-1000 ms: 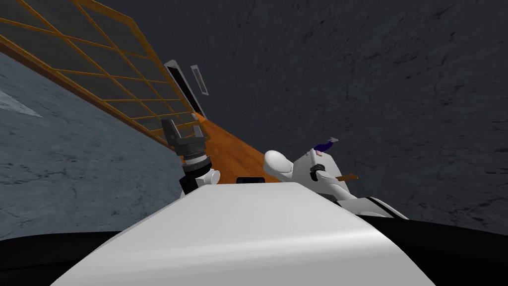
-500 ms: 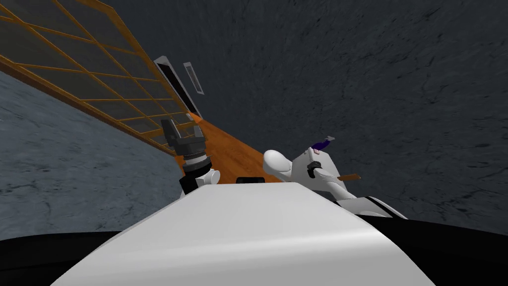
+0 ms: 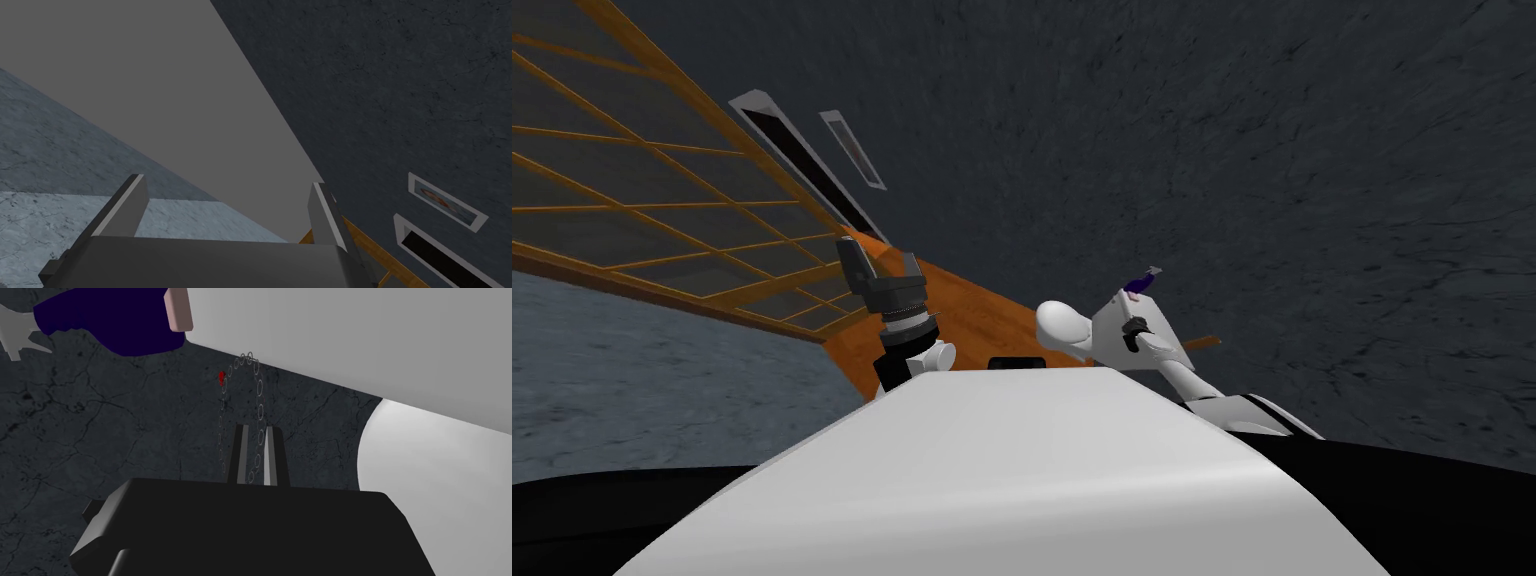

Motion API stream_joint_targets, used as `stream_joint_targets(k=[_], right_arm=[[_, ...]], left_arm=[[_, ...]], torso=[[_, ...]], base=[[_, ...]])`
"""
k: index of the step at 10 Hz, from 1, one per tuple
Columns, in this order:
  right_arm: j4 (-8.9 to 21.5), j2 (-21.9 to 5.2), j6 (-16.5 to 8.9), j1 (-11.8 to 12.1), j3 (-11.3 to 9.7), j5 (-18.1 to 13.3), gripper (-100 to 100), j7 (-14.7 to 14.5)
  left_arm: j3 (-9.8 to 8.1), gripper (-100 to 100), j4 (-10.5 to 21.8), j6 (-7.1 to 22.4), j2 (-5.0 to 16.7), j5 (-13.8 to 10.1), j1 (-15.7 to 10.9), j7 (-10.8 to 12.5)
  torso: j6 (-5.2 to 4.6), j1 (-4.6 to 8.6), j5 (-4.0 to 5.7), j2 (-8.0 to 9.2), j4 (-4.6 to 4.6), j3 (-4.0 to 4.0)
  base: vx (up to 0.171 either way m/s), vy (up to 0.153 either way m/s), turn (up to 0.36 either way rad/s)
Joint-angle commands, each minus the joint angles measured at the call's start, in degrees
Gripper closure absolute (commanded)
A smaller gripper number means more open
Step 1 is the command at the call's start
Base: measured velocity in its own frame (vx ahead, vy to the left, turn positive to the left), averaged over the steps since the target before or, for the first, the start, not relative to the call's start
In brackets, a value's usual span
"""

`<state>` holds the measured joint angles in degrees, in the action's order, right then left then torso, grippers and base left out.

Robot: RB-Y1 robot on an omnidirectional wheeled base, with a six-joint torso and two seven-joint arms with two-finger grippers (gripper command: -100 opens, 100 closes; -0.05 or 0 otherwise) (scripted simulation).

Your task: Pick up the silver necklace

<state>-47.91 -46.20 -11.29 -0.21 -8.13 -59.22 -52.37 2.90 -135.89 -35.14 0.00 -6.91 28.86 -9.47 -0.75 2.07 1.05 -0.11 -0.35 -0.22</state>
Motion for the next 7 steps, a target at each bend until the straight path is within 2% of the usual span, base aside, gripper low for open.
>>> stream_joint_targets(k=[1, 2, 3, 4, 5, 6, 7], right_arm=[[-2.9, 1.0, 1.4, -1.0, 1.0, -1.3, 100, -2.9], [-2.3, 1.0, 1.4, -1.0, 1.0, -2.8, 100, -2.6], [-2.9, 1.0, 1.4, -1.0, 1.0, -1.3, 100, -3.9], [-5.6, 1.9, 2.5, -1.9, 1.7, -1.9, 100, -5.8], [-5.9, 1.9, 2.5, -1.9, 1.7, -1.9, 100, -7.8], [-4.9, 2.0, 2.3, -2.4, 1.4, -1.9, 100, -6.5], [-4.9, 2.0, 2.4, -2.4, 1.6, -2.0, 0, -6.8]], left_arm=[[0.0, 0, 0.0, 0.0, 0.0, 0.0, 0.0, 0.0], [-0.01, 0, 0.0, 0.0, 0.0, 0.0, 0.0, 0.0], [0.0, 0, 0.0, 0.0, 0.0, 0.0, 0.0, 0.0], [0.0, 0, 0.0, 0.0, 0.0, 0.0, 0.0, 0.0], [-0.01, 0, 0.0, 0.0, 0.0, 0.0, 0.0, 0.0], [0.0, 0, 0.0, 0.0, 0.0, 0.0, 0.0, 0.0], [0.0, 0, 0.0, 0.0, 0.0, 0.0, 0.0, 0.0]], torso=[[0.0, 0.0, 0.0, 0.0, 0.0, 0.0], [-0.07, -0.07, -0.03, -0.15, -0.02, -0.08], [-0.11, -0.1, -0.05, -0.15, -0.05, -0.09], [-0.01, -0.01, -0.02, -0.01, -0.03, -0.02], [-0.04, -0.04, -0.07, -0.13, -0.02, -0.06], [-0.09, -0.06, -0.07, -0.15, -0.07, -0.1], [0.03, 0.03, -0.03, -0.01, -0.05, -0.03]], base=[[0.105, 0.043, -0.324], [0.113, 0.056, -0.371], [0.049, 0.029, -0.144], [0.09, 0.028, -0.367], [0.105, 0.046, -0.379], [0.039, 0.026, -0.072], [0.007, 0.005, 0.01]])
